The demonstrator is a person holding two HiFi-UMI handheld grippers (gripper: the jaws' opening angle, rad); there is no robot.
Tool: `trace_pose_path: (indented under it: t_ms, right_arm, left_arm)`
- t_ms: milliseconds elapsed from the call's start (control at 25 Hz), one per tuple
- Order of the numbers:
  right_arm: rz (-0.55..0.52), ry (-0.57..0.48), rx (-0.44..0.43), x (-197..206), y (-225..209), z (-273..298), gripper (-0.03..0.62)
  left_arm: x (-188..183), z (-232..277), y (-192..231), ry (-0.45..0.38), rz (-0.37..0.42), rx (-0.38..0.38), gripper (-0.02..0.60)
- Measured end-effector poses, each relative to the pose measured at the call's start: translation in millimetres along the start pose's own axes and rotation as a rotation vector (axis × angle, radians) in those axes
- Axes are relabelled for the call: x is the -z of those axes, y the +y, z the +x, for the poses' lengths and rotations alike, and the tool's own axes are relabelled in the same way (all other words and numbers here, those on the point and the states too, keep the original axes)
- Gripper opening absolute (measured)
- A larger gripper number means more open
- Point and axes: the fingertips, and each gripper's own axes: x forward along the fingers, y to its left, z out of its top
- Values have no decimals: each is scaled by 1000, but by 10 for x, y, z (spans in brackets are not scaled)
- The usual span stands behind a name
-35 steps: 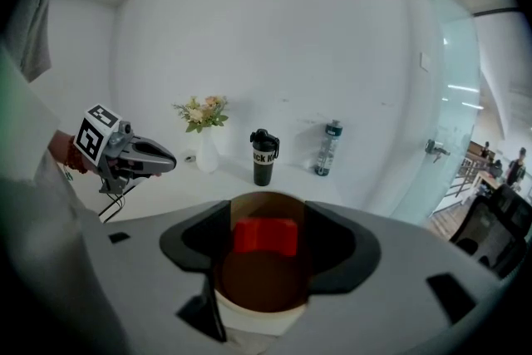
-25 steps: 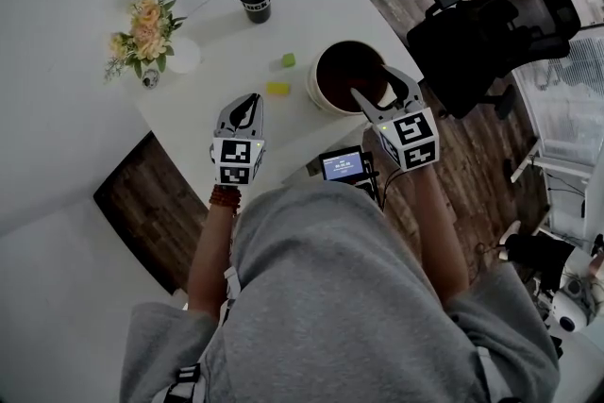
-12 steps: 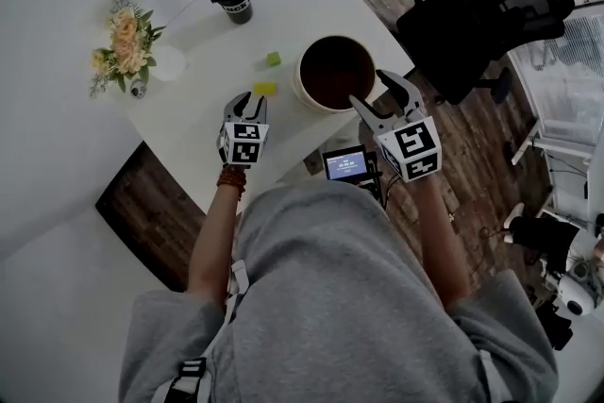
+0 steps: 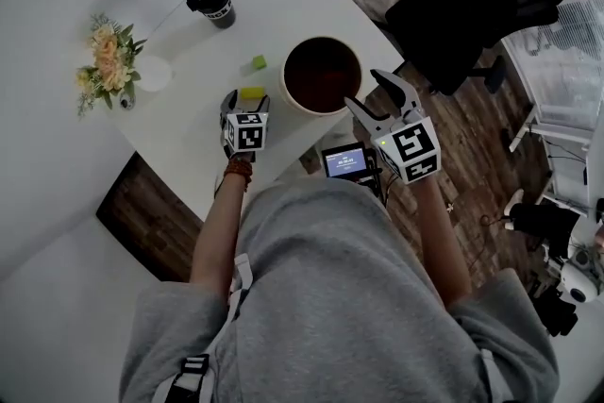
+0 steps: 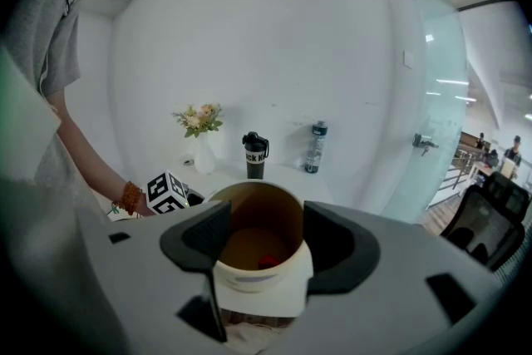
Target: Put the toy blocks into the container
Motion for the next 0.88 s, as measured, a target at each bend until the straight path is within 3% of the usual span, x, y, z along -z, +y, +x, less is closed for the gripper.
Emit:
trace_pose_path:
  t_ms: [160, 320, 560, 680, 880]
  right_arm:
    - [-2, 1, -5, -31, -39, 1, 276]
    - [0, 10, -14, -14, -39, 17, 276]
    - [-8, 10, -43, -40, 35, 61, 276]
    - [-12, 4, -74, -60, 103, 87, 276]
    - [-62, -34, -193, -170, 377, 105, 276]
  left_arm:
    - [68, 73, 0, 44, -1, -28, 331]
    - [71, 73, -45, 53, -1, 4, 272]
    - [13, -70, -48, 21, 0, 51, 270]
    - [-51, -254, -42, -45, 6, 133, 270]
    - [-367, -903, -190, -250, 45, 396, 268]
